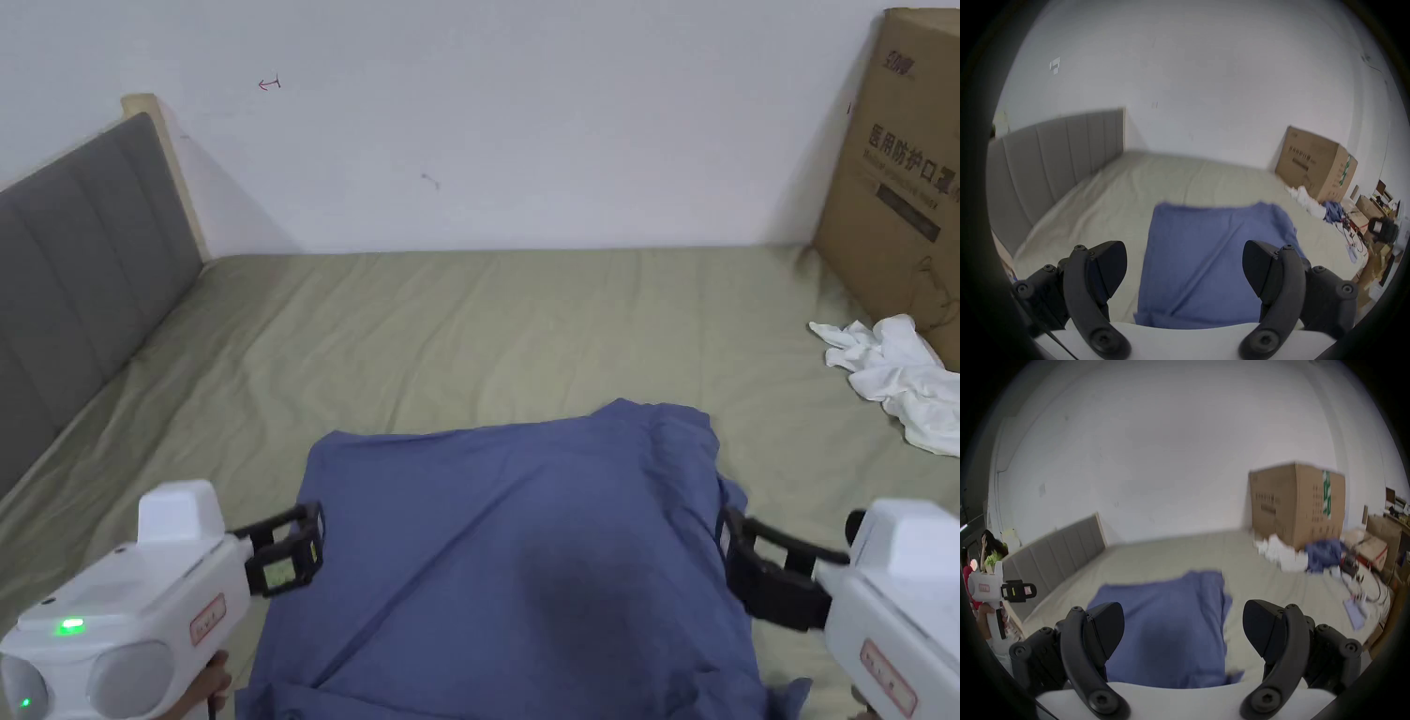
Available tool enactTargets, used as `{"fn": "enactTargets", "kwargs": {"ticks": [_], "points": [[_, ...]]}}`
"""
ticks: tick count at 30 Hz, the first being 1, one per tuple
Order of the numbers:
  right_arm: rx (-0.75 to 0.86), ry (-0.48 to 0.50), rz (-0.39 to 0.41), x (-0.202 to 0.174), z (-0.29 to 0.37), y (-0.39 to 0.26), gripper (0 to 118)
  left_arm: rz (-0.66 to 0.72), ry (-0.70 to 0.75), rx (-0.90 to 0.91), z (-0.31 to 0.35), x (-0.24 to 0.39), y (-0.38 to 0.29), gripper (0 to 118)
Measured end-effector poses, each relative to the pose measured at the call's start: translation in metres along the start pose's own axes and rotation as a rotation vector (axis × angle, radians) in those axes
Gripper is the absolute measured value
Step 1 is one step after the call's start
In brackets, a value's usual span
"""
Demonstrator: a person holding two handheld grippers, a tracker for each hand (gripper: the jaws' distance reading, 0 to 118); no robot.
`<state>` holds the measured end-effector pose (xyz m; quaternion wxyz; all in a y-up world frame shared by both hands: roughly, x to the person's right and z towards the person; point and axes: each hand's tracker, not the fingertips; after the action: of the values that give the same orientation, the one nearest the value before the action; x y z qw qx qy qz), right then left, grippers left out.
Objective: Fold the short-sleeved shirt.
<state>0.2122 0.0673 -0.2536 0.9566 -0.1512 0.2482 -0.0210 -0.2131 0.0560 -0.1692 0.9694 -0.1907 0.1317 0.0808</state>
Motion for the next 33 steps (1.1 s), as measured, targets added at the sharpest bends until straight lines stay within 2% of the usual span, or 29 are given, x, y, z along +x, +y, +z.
{"fn": "enactTargets", "kwargs": {"ticks": [5,7,8,9,10,11,12,13,18,21,25,31,32,33], "points": [[0.153,-0.056,0.072,-0.016,0.004,0.032,101,-0.052,0.073,0.202,0.013,0.015,0.026,102],[0.173,-0.078,0.081,-0.019,0.002,0.034,99,-0.053,0.084,0.243,0.015,0.019,0.030,97],[0.172,-0.078,0.076,-0.020,0.001,0.035,96,-0.053,0.088,0.274,0.018,0.021,0.030,91],[0.181,-0.076,0.074,-0.020,0.002,0.036,87,-0.060,0.074,0.290,0.020,0.023,0.029,71],[0.188,-0.076,0.072,-0.020,0.002,0.035,74,-0.064,0.062,0.306,0.020,0.024,0.028,45],[0.193,-0.079,0.083,-0.023,0.000,0.035,54,-0.070,0.059,0.312,0.020,0.025,0.027,18],[0.196,-0.087,0.095,-0.024,0.000,0.034,19,-0.073,0.064,0.313,0.019,0.027,0.026,1],[0.201,-0.101,0.119,-0.026,-0.001,0.034,0,-0.075,0.063,0.321,0.018,0.028,0.024,0],[0.196,-0.103,0.153,-0.028,-0.006,0.029,0,-0.078,0.044,0.282,0.013,0.027,0.018,0],[0.196,-0.106,0.168,-0.030,-0.008,0.028,0,-0.125,0.048,0.220,0.006,0.023,0.012,0],[0.178,-0.095,0.154,-0.029,-0.012,0.027,0,-0.116,0.013,-0.025,-0.017,0.005,-0.004,0],[0.143,-0.095,0.159,-0.028,-0.018,0.018,0,-0.060,0.027,-0.310,-0.053,-0.031,-0.066,0],[0.133,-0.093,0.160,-0.027,-0.020,0.016,0,-0.060,0.027,-0.357,-0.057,-0.036,-0.077,2],[0.125,-0.093,0.160,-0.028,-0.021,0.013,0,-0.056,0.036,-0.391,-0.060,-0.040,-0.086,9]]}}
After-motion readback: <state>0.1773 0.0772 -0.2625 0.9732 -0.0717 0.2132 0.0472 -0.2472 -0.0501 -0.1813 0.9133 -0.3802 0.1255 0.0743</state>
